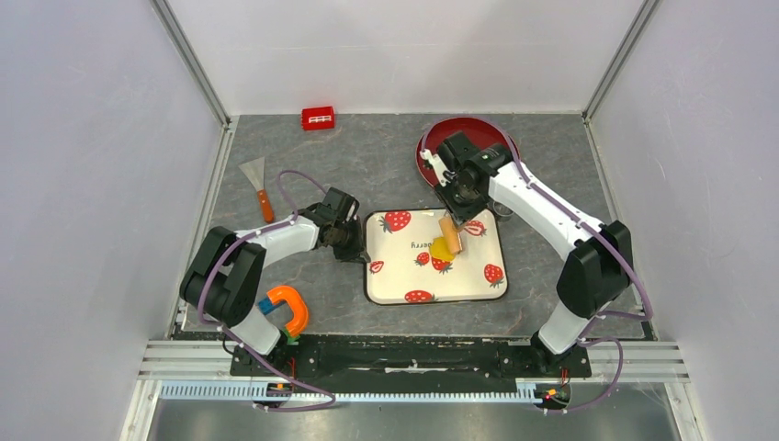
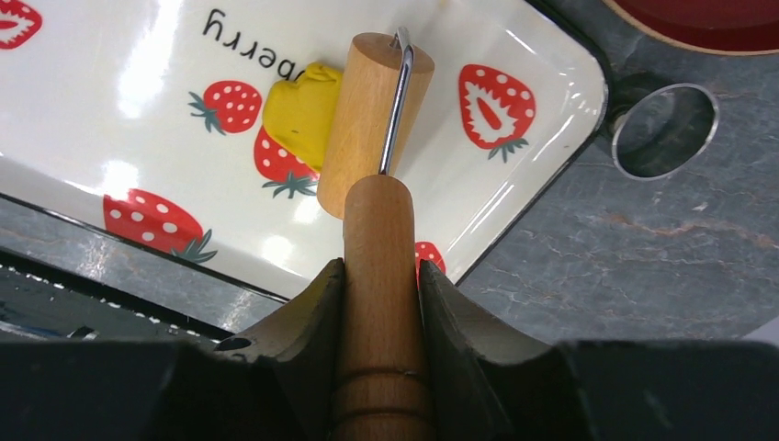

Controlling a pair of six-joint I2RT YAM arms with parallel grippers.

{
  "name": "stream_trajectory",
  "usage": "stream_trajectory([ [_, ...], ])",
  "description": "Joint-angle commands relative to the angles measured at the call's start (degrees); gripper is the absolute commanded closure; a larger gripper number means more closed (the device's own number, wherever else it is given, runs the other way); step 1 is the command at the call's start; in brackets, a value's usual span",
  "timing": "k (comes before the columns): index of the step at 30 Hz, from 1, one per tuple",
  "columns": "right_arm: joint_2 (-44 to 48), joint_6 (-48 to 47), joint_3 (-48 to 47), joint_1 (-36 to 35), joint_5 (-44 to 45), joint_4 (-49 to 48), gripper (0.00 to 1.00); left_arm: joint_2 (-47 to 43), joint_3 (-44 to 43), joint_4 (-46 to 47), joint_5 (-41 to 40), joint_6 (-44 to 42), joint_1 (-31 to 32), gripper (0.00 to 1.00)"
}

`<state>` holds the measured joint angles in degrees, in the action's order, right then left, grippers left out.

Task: Roll out the dumpling wrappers from the dough

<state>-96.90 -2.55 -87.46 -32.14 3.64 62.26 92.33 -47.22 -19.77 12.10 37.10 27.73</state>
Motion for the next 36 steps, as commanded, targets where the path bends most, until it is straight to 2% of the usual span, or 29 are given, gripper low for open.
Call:
stream_trajectory([
  [1, 2.4, 0.4, 0.6, -0.4, -3.5, -0.3, 1.0, 5.0, 2.3, -4.3, -5.4, -1.8, 1.5, 0.98],
  [21, -4.3, 0.6, 11.2, -1.0, 3.9, 0.2, 1.0, 4.6, 2.7, -4.3, -5.9, -1.7, 1.7, 0.98],
  [26, -6.6, 0.4, 13.6, -0.8, 2.5, -0.5, 1.0, 4.5, 2.7, -4.3, -5.9, -1.6, 1.7, 0.98],
  [36, -12.4, -0.9, 12.2, -1.1, -3.3, -1.9, 1.0, 4.7, 2.5, -4.3, -5.8, -1.8, 1.7, 0.98],
])
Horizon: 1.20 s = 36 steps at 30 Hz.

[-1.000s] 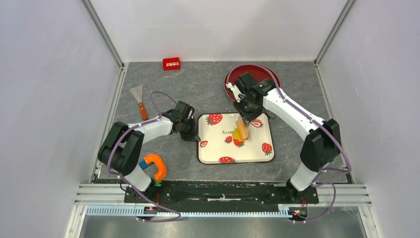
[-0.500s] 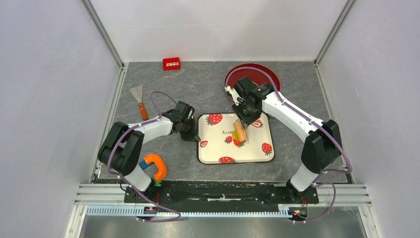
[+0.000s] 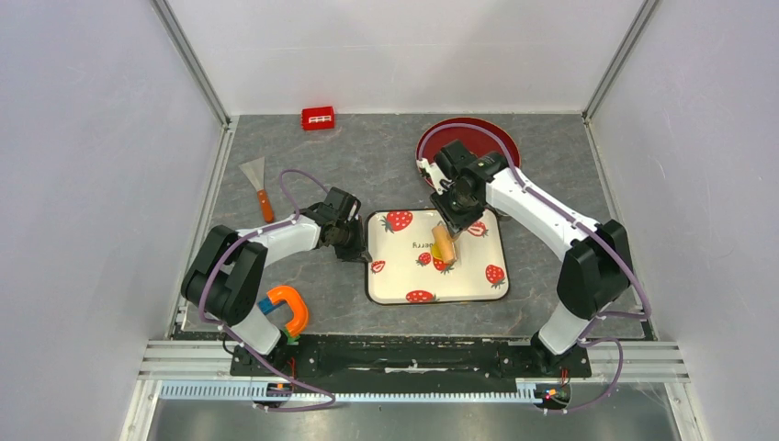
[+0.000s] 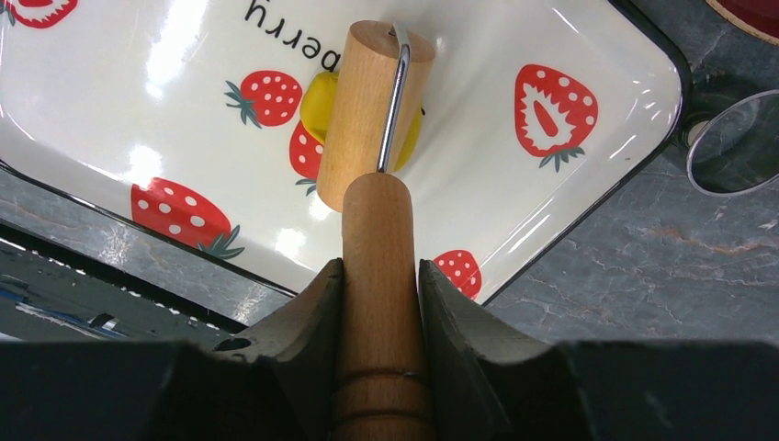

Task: Roll out the dumpling wrappers from the dough

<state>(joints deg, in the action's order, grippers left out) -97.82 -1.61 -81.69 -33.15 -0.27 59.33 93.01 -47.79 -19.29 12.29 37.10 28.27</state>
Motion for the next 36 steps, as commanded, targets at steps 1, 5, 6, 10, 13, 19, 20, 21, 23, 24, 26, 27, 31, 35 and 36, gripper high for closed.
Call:
stream_trajectory([
  [1, -12.1, -2.0, 6.3, -0.4, 0.4, 1.0, 1.0, 4.0, 3.0, -4.9, -6.1, -1.7, 1.2, 0.98],
  [5, -13.6, -2.2, 5.5, -1.8, -2.1, 0.8, 1.0, 4.0, 3.1, -4.9, -6.2, -1.7, 1.2, 0.98],
  [6, -14.0, -2.3, 5.2, -2.4, -2.7, 0.7, 1.0, 4.0, 3.1, -5.0, -6.2, -1.7, 1.2, 0.98],
  [10, -14.8, -2.3, 5.1, -4.7, -5.0, 0.4, 1.0, 4.1, 2.9, -5.0, -6.3, -1.8, 1.2, 0.98],
  [13, -14.3, -2.2, 5.6, -5.3, -7.6, -0.5, 1.0, 4.2, 2.7, -5.1, -6.4, -1.8, 1.2, 0.98],
  [19, -13.5, -2.3, 5.7, -5.5, -15.7, -2.3, 1.0, 4.5, 2.3, -5.3, -6.4, -1.9, 1.2, 0.98],
  [20, -13.4, -2.2, 5.6, -5.4, -16.4, -2.6, 1.0, 4.5, 2.3, -5.3, -6.5, -2.0, 1.2, 0.98],
  [21, -13.1, -2.0, 5.6, -5.4, -17.0, -2.8, 1.0, 4.5, 2.3, -5.3, -6.5, -2.0, 1.2, 0.98],
  [23, -12.7, -1.8, 5.2, -5.4, -17.0, -3.0, 1.0, 4.2, 2.4, -5.3, -6.5, -1.9, 1.2, 0.98],
  [24, -12.2, -1.5, 4.6, -5.4, -16.2, -3.0, 1.0, 4.1, 2.5, -5.3, -6.5, -1.9, 1.2, 0.98],
  [26, -10.9, -0.9, 2.7, -4.9, -13.3, -2.5, 1.0, 4.0, 2.7, -5.3, -6.6, -1.9, 1.2, 0.98],
  [27, -10.3, -0.7, 1.1, -4.5, -12.0, -2.1, 1.0, 4.0, 2.8, -5.3, -6.5, -1.8, 1.2, 0.98],
  [31, -6.6, -0.8, -5.3, -2.9, -8.5, -0.7, 1.0, 3.9, 3.0, -5.3, -6.5, -1.7, 1.3, 0.98],
  [35, -1.2, -1.1, -9.6, -2.2, -6.4, -1.7, 1.0, 3.7, 3.1, -5.3, -6.8, -1.7, 1.3, 0.98],
  [36, 0.3, -1.1, -10.2, -2.0, -5.6, -2.0, 1.0, 3.6, 3.1, -5.5, -7.0, -1.6, 1.3, 0.98],
])
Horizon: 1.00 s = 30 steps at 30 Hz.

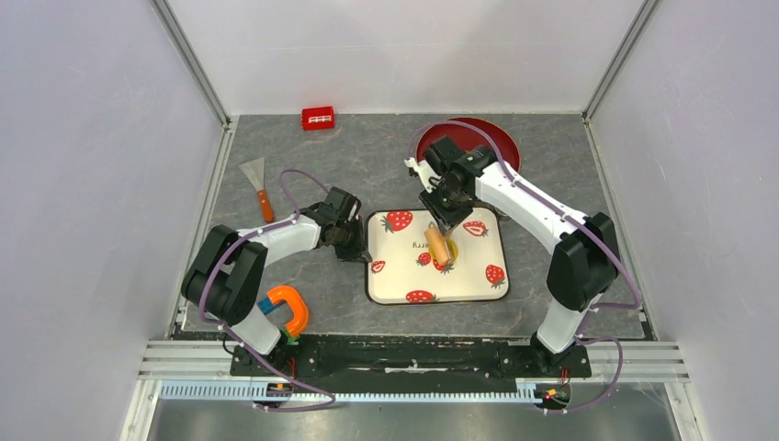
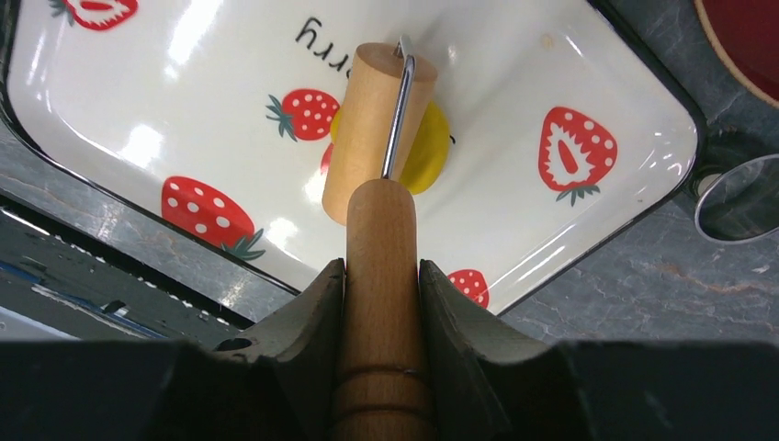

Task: Roll out the dumpling wrappers from the dough

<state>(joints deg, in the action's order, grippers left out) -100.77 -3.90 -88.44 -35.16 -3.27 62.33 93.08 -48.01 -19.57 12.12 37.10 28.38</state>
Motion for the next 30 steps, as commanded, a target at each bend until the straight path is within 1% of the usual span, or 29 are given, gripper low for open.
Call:
stream_trajectory([
  [1, 4.5, 1.2, -3.7, 0.1, -2.4, -5.6, 1.0, 3.4, 3.3, -5.6, -7.4, -1.5, 1.2, 0.98],
  [3, 6.5, 1.3, -4.0, 0.7, -1.7, -6.1, 1.0, 2.9, 3.0, -6.7, -9.3, -1.2, 1.2, 0.98],
  [6, 7.7, 1.6, -3.8, 2.1, -2.8, -6.1, 1.0, 1.9, 3.0, -8.0, -11.8, -0.6, 1.2, 0.98],
  [8, 7.6, 1.6, -3.6, 3.0, -3.4, -5.7, 1.0, 1.4, 3.0, -9.1, -13.9, -0.1, 1.2, 0.98],
  [15, 5.6, 1.3, -5.5, 4.9, -5.3, -2.7, 1.0, -0.8, 3.4, -10.6, -16.1, 1.4, 1.1, 0.98],
  [19, 4.3, 1.5, -5.9, 5.1, -6.0, -1.2, 1.0, -3.5, 3.8, -13.6, -20.9, 2.6, 1.0, 0.98],
  [22, 3.3, 1.6, -5.5, 5.1, -6.6, -0.5, 1.0, -4.4, 4.1, -14.7, -22.6, 3.1, 1.0, 0.98],
  [30, 0.9, 1.9, -5.3, 5.1, -8.7, 0.1, 1.0, -4.3, 4.1, -15.2, -23.3, 3.1, 1.0, 0.98],
])
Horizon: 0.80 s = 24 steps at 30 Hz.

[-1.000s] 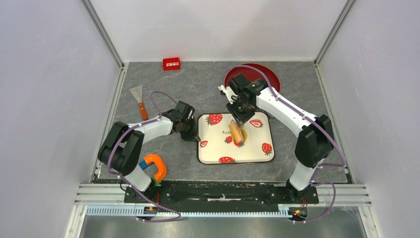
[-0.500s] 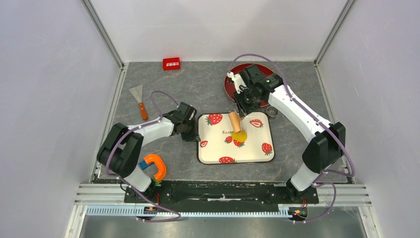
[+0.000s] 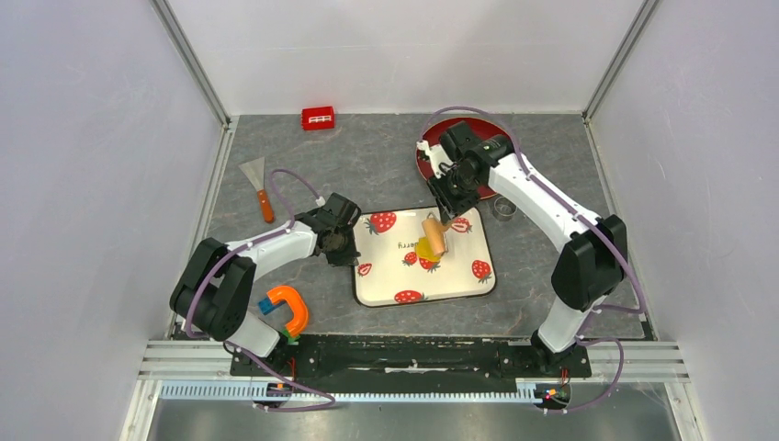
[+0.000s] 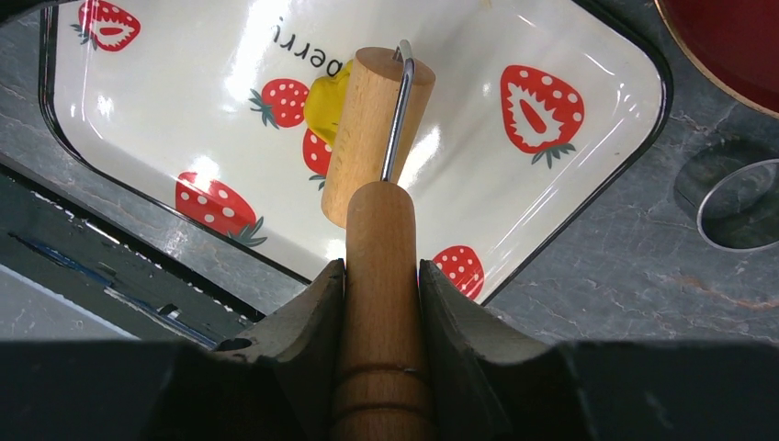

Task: Roll out the dumpling wrappers from the dough

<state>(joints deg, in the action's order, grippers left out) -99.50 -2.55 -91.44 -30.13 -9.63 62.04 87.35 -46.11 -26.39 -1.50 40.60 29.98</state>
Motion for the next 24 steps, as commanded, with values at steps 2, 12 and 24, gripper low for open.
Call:
stream_trajectory([
  [2, -1.4, 0.6, -2.3, -0.2, -2.4, 0.6, 1.0, 1.4, 2.2, -8.4, -9.6, -0.6, -0.6, 0.98],
  [12, -4.9, 0.7, 0.7, -0.5, 6.7, 2.1, 1.0, 1.5, 2.3, -8.3, -9.3, -0.6, -0.6, 0.98],
  [24, -5.2, 0.2, 7.2, 0.1, 17.6, 1.2, 1.0, 1.5, 2.3, -8.3, -9.6, -0.5, -0.6, 0.98],
])
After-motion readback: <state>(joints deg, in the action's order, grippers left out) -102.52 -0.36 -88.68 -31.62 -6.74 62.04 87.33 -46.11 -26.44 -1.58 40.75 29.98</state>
